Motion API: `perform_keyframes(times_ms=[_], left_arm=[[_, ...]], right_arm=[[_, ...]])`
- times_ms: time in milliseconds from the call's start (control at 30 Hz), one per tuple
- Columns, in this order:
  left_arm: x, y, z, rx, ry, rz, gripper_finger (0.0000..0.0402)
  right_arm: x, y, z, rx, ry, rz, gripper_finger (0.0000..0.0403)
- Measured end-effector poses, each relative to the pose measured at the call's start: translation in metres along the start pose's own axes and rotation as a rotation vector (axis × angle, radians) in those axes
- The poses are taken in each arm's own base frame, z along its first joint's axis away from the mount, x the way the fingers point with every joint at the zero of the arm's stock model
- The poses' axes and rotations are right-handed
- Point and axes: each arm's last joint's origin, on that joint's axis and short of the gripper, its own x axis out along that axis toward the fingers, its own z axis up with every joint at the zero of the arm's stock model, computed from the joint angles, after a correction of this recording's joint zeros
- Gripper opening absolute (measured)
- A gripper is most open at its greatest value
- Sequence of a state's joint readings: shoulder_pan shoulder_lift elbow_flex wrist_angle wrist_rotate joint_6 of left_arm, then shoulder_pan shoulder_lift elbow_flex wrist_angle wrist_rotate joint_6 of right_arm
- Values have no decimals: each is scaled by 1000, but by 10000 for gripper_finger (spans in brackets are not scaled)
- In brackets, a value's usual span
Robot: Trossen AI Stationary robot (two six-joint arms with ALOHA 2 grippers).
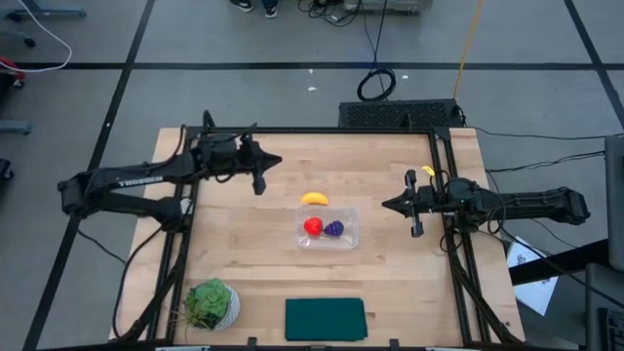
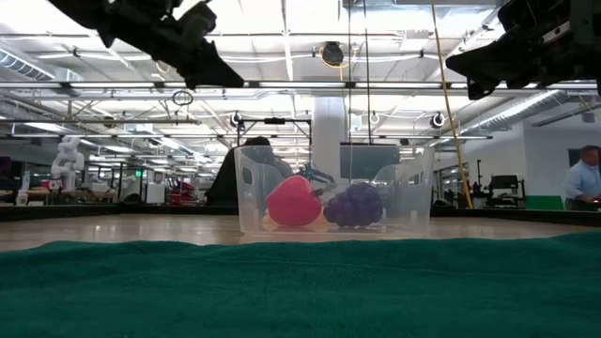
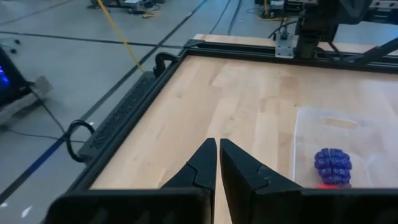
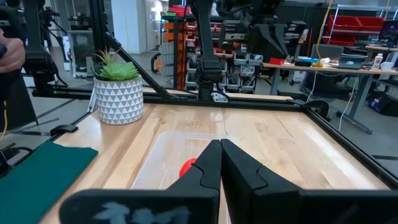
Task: Pick and placing Produce into tupperware
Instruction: Put the banana into the transparent bin
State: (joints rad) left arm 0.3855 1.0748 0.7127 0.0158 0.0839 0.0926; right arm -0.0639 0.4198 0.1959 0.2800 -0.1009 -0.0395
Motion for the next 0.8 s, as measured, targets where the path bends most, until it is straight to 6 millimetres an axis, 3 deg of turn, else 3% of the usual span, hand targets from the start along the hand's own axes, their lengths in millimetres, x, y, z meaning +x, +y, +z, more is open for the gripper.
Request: perform_keyframes(times_ms=[400,800], left_arm=[[29,11,5,-23,20,-64,26],[33,11,14,10,-69,-107,26]], right_arm=[[0,0,0,0,1,0,0],[0,0,0,0,2,0,0]])
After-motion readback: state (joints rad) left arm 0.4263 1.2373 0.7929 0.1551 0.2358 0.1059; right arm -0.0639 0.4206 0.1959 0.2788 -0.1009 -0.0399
